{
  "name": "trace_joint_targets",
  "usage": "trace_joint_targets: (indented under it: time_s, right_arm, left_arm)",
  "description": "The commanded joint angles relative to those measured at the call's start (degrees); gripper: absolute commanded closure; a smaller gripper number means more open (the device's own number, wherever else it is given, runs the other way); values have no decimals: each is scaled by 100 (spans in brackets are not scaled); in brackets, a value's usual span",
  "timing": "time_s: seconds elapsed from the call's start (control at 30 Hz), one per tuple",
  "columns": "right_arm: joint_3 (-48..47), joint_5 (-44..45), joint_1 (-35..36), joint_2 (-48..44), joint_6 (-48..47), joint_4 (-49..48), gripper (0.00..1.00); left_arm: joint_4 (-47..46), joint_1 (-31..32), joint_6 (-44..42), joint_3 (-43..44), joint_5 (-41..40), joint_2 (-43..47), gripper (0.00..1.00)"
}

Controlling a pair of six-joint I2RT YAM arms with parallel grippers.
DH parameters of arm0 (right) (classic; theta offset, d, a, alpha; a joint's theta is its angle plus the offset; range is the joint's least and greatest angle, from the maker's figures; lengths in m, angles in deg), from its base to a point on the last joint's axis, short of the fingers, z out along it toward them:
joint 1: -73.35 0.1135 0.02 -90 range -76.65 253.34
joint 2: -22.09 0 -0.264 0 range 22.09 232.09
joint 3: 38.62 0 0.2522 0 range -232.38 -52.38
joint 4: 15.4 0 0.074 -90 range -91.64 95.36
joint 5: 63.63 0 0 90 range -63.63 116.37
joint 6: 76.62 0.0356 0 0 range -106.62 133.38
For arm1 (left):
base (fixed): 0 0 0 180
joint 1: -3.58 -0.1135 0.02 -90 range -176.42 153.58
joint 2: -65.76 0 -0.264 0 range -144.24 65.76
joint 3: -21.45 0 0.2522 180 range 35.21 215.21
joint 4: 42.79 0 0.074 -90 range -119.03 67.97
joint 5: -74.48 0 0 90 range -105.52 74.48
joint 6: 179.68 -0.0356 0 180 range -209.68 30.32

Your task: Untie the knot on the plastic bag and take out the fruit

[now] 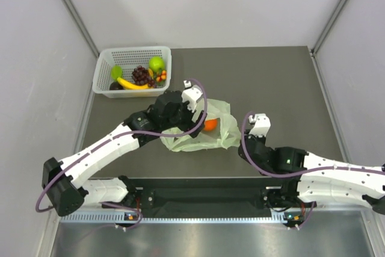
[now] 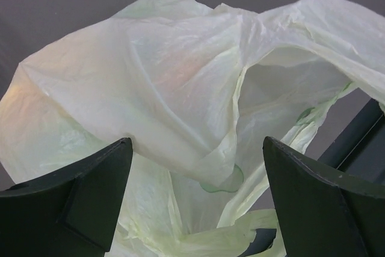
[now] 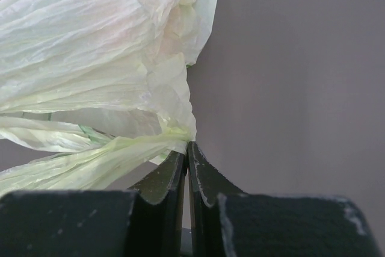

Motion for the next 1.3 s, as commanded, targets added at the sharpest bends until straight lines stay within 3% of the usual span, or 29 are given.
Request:
trace_joint_targets:
  time_s: [0.0,0.13,0.17,0.23,0.27,0.3,0.33,0.6,0.83,1.1,1.13,1.17,1.23,1.27]
  right_arm:
    - [-32,2,-76,-125,-46,-107,94]
    - [29,-42,-119,-248,-46,-99,95]
    - [47,-42,-128,-292,-46,-81,95]
    - [73,-60,-146,-310,-37,-73,96]
    - [73,-60,-163,-327,-29,-38,96]
    - [73,-60,-172,-327,-20,-11,97]
    - [73,-51,-198,-336,-11,15,97]
    - [161,20,-698,-477,270,471,100]
    - [241,-700,-2568,-548,-370,140,100]
    - [-242,-1351,-3845,164,-1373,-547,96]
    - [-382,-1430,-3863,165,-1434,-573,93]
    - [-444,-1561,-3864,113,-1705,-765,77]
    - [-593,-2209,-3864,-106,-2171,-863,62]
    - [-664,-2431,-3864,-203,-2295,-794,48]
  left_arm:
    - [138,74,-401,333,-244,-181,6]
    - [218,92,-585,351,-1071,-638,20]
    - [209,83,-577,360,-1230,-700,34]
    - [157,83,-550,377,-1643,-840,55]
    - [148,92,-533,404,-1749,-876,83]
    - [139,92,-515,447,-1959,-902,97]
    - [121,92,-472,474,-2013,-902,100]
    - [-107,100,-288,623,-1935,-289,100]
    - [-29,127,64,1220,-1575,117,100]
    - [-2,162,442,1511,-1109,152,100]
    - [-2,171,495,1511,-1021,135,100]
    - [-11,171,557,1503,-933,109,100]
    - [59,180,706,1476,-669,56,100]
    - [86,206,759,1424,-669,56,100]
